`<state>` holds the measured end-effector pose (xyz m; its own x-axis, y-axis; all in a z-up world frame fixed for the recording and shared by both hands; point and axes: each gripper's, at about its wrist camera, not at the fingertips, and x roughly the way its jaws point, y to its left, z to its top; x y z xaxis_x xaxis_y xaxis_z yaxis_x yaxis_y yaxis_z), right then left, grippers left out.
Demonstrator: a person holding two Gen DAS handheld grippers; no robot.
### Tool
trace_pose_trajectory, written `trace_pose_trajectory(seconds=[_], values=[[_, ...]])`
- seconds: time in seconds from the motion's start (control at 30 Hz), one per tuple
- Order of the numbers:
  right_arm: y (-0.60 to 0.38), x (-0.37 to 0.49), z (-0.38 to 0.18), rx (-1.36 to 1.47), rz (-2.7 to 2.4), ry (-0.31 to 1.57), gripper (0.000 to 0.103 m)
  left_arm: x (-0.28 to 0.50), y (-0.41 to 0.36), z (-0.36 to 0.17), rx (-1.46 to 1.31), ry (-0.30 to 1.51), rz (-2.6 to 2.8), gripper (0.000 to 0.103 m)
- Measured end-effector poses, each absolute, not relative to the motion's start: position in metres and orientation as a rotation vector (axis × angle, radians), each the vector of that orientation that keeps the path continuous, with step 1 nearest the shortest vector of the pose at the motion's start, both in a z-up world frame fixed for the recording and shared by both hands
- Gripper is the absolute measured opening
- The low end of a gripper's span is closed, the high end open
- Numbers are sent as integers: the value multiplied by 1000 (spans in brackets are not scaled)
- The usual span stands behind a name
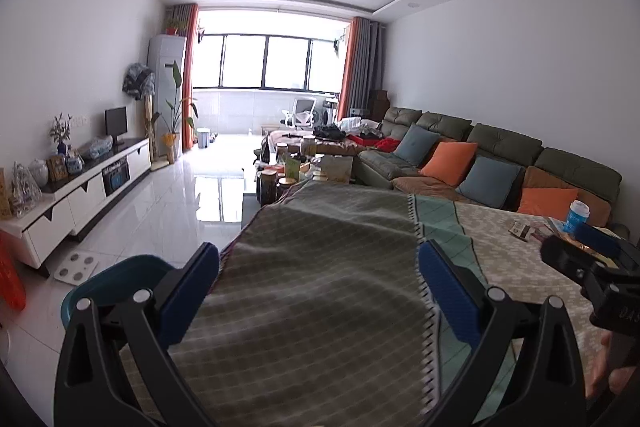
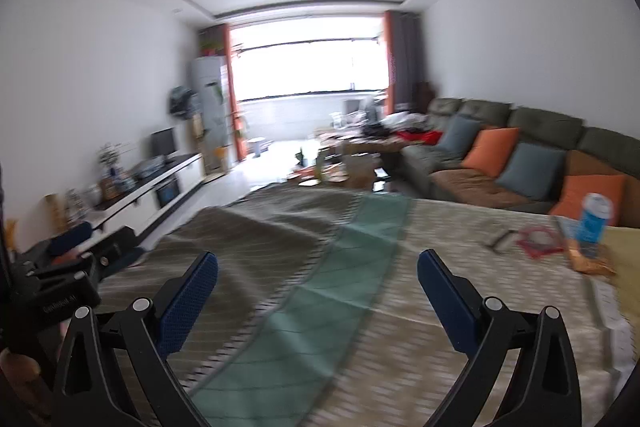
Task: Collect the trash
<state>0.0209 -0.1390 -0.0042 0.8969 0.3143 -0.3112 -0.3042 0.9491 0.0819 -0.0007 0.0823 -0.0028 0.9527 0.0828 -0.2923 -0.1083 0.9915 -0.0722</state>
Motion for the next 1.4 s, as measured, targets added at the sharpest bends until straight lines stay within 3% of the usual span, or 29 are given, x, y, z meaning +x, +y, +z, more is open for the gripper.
trace_pose_trajectory(seconds=[0.63, 1.4], values=[[-186, -8, -8, 60, 112, 233, 99, 2, 16, -3, -1, 207, 37, 100], [-196, -13, -5, 59, 97, 221, 99, -4, 8, -5, 16, 183, 5, 100]])
